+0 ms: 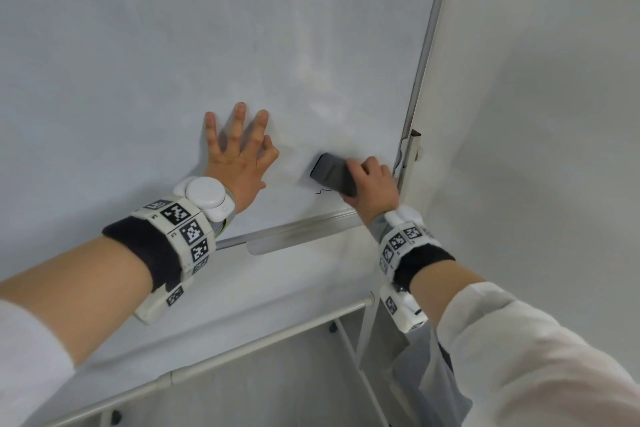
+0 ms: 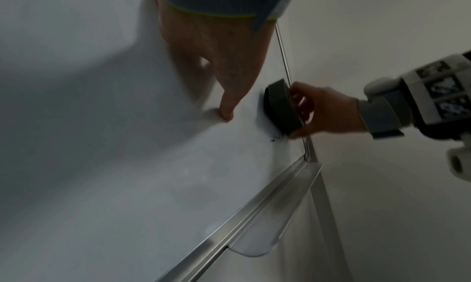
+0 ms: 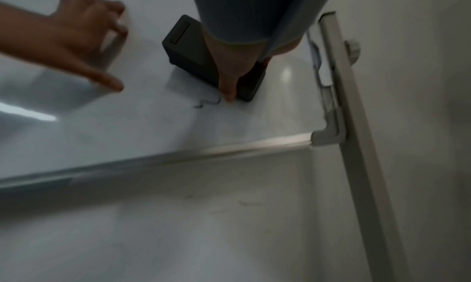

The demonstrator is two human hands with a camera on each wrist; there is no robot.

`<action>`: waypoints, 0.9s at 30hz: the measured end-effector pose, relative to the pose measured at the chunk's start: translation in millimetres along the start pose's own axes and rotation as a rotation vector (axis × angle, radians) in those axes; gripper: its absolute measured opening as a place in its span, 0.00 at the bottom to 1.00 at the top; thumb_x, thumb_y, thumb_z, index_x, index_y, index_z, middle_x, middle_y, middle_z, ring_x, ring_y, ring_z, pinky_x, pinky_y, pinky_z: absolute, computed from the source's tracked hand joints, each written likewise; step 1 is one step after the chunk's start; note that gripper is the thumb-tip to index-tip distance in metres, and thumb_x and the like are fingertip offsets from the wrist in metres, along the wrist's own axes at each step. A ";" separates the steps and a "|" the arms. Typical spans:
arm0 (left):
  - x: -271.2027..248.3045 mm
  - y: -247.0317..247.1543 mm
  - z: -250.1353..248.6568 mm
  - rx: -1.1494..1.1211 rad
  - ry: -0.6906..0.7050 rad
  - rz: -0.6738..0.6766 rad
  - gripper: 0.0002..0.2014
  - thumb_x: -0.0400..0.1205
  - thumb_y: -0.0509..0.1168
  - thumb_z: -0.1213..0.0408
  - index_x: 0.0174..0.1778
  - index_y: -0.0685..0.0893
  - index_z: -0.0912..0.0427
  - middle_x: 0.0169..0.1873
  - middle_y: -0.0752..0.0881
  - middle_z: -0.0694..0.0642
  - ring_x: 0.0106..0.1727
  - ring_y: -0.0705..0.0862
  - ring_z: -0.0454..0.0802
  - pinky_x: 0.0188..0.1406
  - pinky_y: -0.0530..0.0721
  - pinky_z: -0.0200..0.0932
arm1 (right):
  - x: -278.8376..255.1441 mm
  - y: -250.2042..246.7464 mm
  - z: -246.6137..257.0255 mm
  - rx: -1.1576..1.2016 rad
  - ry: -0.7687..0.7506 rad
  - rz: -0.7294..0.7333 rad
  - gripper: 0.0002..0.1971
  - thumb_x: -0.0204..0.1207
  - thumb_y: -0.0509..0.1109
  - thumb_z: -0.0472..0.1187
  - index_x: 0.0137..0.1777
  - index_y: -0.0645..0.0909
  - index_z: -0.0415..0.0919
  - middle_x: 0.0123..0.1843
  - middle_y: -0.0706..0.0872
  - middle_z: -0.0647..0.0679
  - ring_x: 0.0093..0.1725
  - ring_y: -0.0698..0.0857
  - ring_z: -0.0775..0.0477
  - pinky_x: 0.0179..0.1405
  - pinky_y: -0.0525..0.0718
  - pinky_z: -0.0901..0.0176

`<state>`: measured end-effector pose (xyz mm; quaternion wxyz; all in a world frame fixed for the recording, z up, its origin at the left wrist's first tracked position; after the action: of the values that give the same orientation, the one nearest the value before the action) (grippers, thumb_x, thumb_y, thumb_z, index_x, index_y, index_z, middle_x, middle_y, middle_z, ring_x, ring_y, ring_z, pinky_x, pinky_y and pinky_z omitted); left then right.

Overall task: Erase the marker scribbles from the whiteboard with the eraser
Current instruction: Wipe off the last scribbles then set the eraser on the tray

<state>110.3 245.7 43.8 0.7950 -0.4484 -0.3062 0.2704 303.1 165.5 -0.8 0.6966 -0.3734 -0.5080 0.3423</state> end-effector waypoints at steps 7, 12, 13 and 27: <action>-1.6 -1.0 -1.8 -0.006 0.018 -0.015 0.36 0.75 0.68 0.50 0.64 0.50 0.61 0.77 0.34 0.62 0.68 0.16 0.71 0.61 0.26 0.78 | -16.7 23.2 32.6 -0.067 -0.201 0.114 0.32 0.52 0.85 0.35 0.58 0.79 0.38 0.48 0.80 0.36 0.39 0.77 0.33 0.24 0.75 0.55; -1.7 4.4 -2.2 0.029 0.014 -0.003 0.35 0.78 0.65 0.49 0.68 0.51 0.60 0.77 0.32 0.63 0.62 0.10 0.70 0.61 0.27 0.79 | 10.6 -21.3 -3.1 -0.089 -0.079 -0.014 0.27 0.56 0.83 0.35 0.57 0.79 0.37 0.49 0.79 0.34 0.42 0.78 0.31 0.29 0.77 0.50; -1.1 5.7 -3.0 0.037 0.018 0.000 0.34 0.78 0.64 0.48 0.69 0.51 0.60 0.77 0.32 0.63 0.63 0.11 0.71 0.61 0.28 0.79 | 11.0 -23.2 -4.1 -0.096 -0.089 -0.027 0.28 0.54 0.84 0.35 0.55 0.79 0.37 0.47 0.79 0.34 0.40 0.78 0.31 0.26 0.78 0.51; 1.0 7.5 0.9 0.014 0.024 -0.065 0.39 0.71 0.73 0.51 0.64 0.52 0.61 0.77 0.38 0.62 0.67 0.15 0.70 0.62 0.29 0.78 | -21.0 31.7 35.2 -0.113 -0.249 0.037 0.33 0.43 0.86 0.31 0.51 0.78 0.40 0.43 0.79 0.39 0.32 0.75 0.36 0.18 0.68 0.62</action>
<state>109.1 250.3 37.8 0.8102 -0.4358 -0.3091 0.2412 260.8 169.1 -30.6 0.5999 -0.3759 -0.6019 0.3695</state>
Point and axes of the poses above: each hand's wrist, its own x-axis towards the middle knuckle, its own y-axis out of the palm, z = x × y, the point moved 7 cm from there along x, towards the middle knuckle
